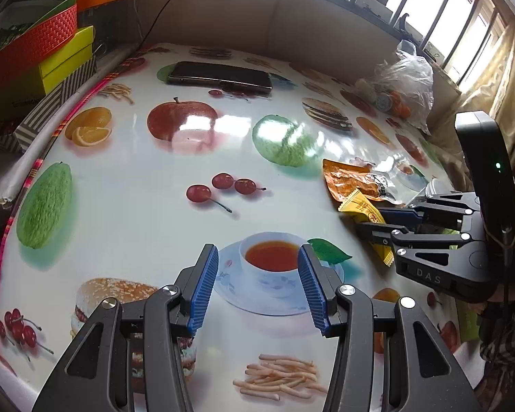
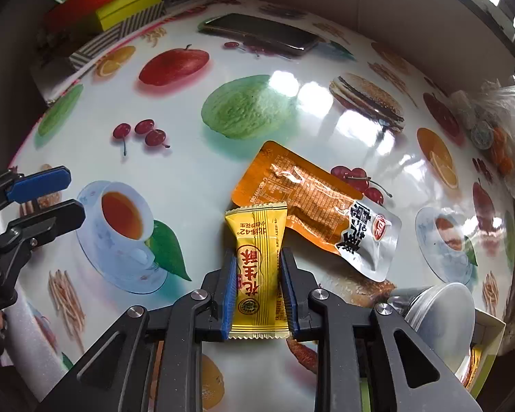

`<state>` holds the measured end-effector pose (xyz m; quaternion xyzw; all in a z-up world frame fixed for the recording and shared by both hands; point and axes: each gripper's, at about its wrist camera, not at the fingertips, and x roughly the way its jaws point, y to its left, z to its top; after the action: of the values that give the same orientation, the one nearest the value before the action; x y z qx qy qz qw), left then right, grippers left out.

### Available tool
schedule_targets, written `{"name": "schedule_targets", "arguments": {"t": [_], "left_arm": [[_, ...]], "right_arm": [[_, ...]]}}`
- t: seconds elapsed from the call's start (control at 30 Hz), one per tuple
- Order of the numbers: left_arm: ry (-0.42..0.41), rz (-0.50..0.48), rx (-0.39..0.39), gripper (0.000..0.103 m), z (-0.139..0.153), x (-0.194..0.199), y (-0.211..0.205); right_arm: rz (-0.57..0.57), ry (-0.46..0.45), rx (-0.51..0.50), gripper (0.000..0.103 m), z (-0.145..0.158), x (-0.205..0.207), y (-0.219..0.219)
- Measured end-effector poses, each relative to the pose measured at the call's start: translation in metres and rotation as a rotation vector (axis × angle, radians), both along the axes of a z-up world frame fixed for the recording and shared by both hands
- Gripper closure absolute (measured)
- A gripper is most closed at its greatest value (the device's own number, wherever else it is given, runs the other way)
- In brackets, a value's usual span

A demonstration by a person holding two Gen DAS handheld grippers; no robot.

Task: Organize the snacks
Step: 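Grasp the last yellow peanut pack with the right gripper, then grasp orange konjac pouch with left gripper while right gripper holds peanut pack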

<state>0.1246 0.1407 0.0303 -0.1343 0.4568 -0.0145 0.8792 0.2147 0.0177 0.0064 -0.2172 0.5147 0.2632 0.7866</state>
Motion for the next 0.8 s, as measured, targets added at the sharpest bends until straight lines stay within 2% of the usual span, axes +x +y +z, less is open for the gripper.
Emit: {"name": "schedule_targets", "arguments": {"t": [0.23, 0.3, 0.53, 0.6, 0.67, 0.8], "left_arm": [[-0.009, -0.104, 0.046, 0.054, 0.005, 0.02, -0.018], [-0.017, -0.158, 0.049, 0.054, 0.006, 0.029, -0.026], [-0.03, -0.331, 0.079, 0.053, 0.009, 0.063, -0.057], [-0.04, -0.373, 0.095, 0.051, 0.011, 0.072, -0.067], [-0.061, -0.444, 0.108, 0.043, 0.015, 0.079, -0.079], [-0.071, -0.557, 0.158, 0.043, 0.016, 0.094, -0.1]], "right_arm": [[-0.098, -0.02, 0.082, 0.082, 0.007, -0.026, -0.019], [-0.126, -0.032, 0.131, 0.082, 0.014, -0.038, -0.031], [-0.234, -0.081, 0.202, 0.082, 0.036, -0.071, -0.075], [-0.258, -0.092, 0.223, 0.082, 0.043, -0.077, -0.086], [-0.277, -0.106, 0.248, 0.082, 0.05, -0.084, -0.096], [-0.312, -0.13, 0.284, 0.082, 0.061, -0.092, -0.111]]}}
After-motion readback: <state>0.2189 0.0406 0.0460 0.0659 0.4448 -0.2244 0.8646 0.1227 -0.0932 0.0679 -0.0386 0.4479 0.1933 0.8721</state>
